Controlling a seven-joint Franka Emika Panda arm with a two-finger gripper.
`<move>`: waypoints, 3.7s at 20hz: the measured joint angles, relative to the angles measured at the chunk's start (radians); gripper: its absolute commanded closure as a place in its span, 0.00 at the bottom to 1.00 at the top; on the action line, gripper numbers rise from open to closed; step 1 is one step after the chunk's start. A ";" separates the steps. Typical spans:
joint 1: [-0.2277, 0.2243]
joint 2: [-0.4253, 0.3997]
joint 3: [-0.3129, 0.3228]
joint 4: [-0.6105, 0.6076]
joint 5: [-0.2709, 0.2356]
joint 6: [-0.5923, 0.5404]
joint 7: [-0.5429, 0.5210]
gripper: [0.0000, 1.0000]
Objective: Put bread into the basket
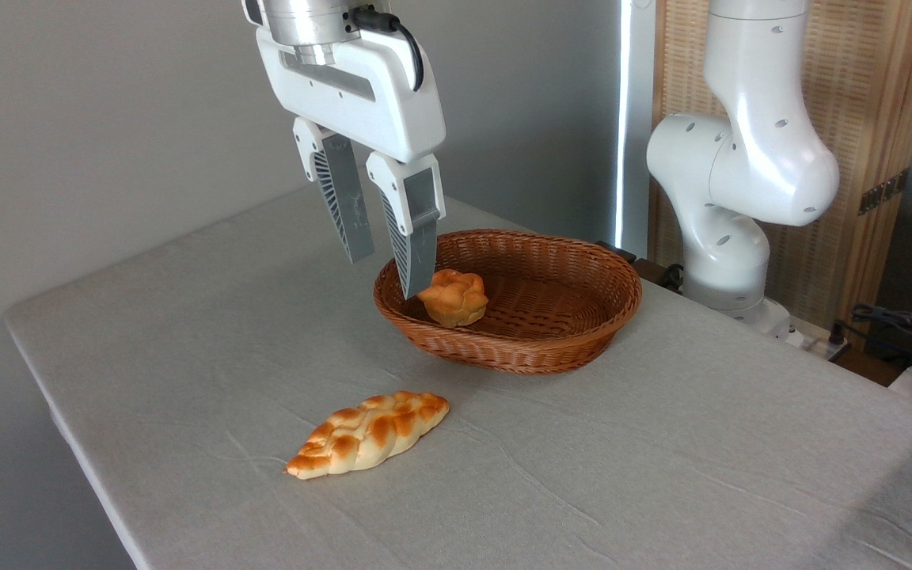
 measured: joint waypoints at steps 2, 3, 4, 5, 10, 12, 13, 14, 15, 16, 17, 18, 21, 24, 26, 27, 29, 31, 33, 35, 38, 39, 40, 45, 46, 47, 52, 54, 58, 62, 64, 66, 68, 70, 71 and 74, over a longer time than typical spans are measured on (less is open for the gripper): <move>0.000 0.000 0.000 0.000 0.000 0.000 0.000 0.00; 0.000 0.000 0.000 0.000 0.000 0.000 0.000 0.00; 0.000 0.000 0.000 0.000 0.000 0.000 0.000 0.00; 0.000 0.000 0.000 0.000 0.000 0.000 0.000 0.00; 0.000 0.000 0.001 0.000 -0.001 0.000 0.000 0.00; 0.000 -0.001 0.005 0.001 -0.001 0.000 0.000 0.00; 0.000 -0.001 0.007 0.002 -0.001 0.000 0.000 0.00; 0.000 -0.001 0.010 0.002 -0.001 0.000 0.000 0.00; 0.000 -0.002 0.012 0.003 -0.001 0.000 0.000 0.00; 0.000 -0.002 0.013 0.003 -0.001 0.000 0.000 0.00; 0.000 -0.002 0.013 0.003 -0.001 0.000 0.000 0.00; 0.000 -0.003 0.013 0.003 -0.001 0.001 0.001 0.00; 0.000 -0.003 0.013 0.005 -0.001 0.004 0.002 0.00; 0.000 -0.003 0.013 0.005 -0.001 0.003 0.003 0.00; 0.000 -0.003 0.012 0.005 -0.001 0.003 0.004 0.00; -0.001 -0.002 0.012 0.005 -0.001 0.002 0.005 0.00; -0.002 -0.001 0.010 0.004 -0.001 0.001 0.008 0.00; -0.004 0.000 0.008 -0.005 -0.001 0.001 0.014 0.00; -0.006 0.001 0.004 -0.021 -0.001 0.002 0.018 0.00; -0.011 0.001 -0.002 -0.039 -0.001 0.018 0.018 0.00; -0.040 0.002 -0.004 -0.091 -0.001 0.078 0.019 0.00; -0.049 0.003 -0.005 -0.108 -0.001 0.093 0.019 0.00; -0.063 0.003 -0.005 -0.137 0.000 0.116 0.019 0.00; -0.103 0.005 -0.006 -0.238 0.018 0.175 0.019 0.00; -0.112 0.007 -0.006 -0.262 0.019 0.198 0.019 0.00; -0.122 0.010 -0.006 -0.287 0.019 0.231 0.019 0.00; -0.177 0.030 -0.007 -0.466 0.045 0.518 0.019 0.00; -0.178 0.034 -0.006 -0.499 0.094 0.560 0.019 0.00; -0.178 0.033 -0.002 -0.508 0.151 0.568 0.019 0.00; -0.176 0.031 0.001 -0.508 0.159 0.568 0.019 0.00; -0.176 0.031 0.001 -0.508 0.167 0.568 0.019 0.00; -0.176 0.033 0.000 -0.511 0.183 0.568 0.019 0.00; -0.177 0.042 -0.001 -0.522 0.194 0.607 0.019 0.00; -0.178 0.052 -0.001 -0.540 0.196 0.662 0.019 0.00; -0.178 0.055 -0.001 -0.544 0.196 0.673 0.019 0.03; -0.178 0.062 -0.001 -0.549 0.197 0.692 0.019 0.32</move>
